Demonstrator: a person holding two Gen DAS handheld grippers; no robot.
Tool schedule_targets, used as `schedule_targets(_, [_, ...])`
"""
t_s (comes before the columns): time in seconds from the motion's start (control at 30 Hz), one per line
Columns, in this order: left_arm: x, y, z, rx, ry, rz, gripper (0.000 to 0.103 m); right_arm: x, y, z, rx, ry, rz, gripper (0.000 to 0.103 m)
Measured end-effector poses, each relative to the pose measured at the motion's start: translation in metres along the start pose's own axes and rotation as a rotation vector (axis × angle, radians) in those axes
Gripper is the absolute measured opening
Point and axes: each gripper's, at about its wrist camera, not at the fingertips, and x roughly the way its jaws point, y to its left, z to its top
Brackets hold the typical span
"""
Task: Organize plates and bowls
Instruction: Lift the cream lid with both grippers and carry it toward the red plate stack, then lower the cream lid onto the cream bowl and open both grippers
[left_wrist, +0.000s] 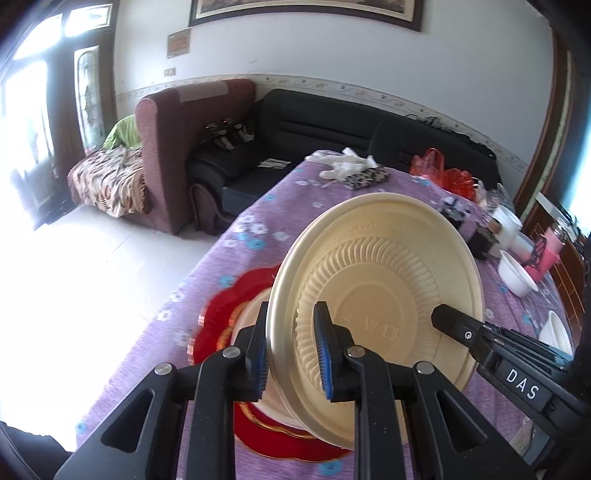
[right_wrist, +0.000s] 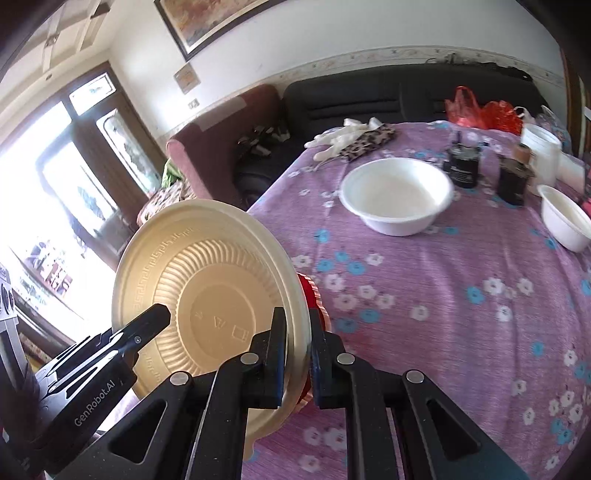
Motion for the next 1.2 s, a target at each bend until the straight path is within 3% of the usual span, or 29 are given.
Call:
schedule_targets(0.2, [0.016, 0.022, 0.004, -0.025, 0.046, 0.031, 0.020, 0.024, 0.027, 0.006, -0.048, 0.057, -0.025, 0.013])
schedule_targets(0.47, [0.044, 0.032, -0.005, -0.036, 0.130, 0.043, 0.020, 0.053, 0.028, -0.004, -0.063, 0.123, -0.056, 0.013])
schedule_targets(0.57, [0.047, 0.033, -0.008, -0.040, 0.136, 0.048, 0.026, 0.061, 0.024, -0.006, -0.063, 0.141, -0.070, 0.013])
schedule_targets(0.7, [0.046, 0.034, -0.008, -0.041, 0.120, 0.065, 0.048, 0.067, 0.022, -0.011, -0.052, 0.152, -0.076, 0.014])
schedule_targets(0.83, [0.041, 0.037, -0.007, -0.046, 0.101, 0.076, 0.051, 0.069, 0.022, -0.011, -0.053, 0.140, -0.079, 0.014])
schedule_targets(1.0, [0.030, 0.037, -0.008, -0.044, 0.057, 0.100, 0.062, 0.066, 0.022, -0.014, -0.034, 0.112, -0.076, 0.016])
schedule_targets(1.13, [0.017, 0.032, -0.009, -0.024, 0.007, 0.126, 0.073, 0.060, 0.021, -0.015, -0.022, 0.074, -0.074, 0.021])
schedule_targets(1.2, [0.009, 0.029, -0.009, -0.014, -0.024, 0.143, 0.077, 0.052, 0.022, -0.014, -0.032, 0.041, -0.092, 0.029])
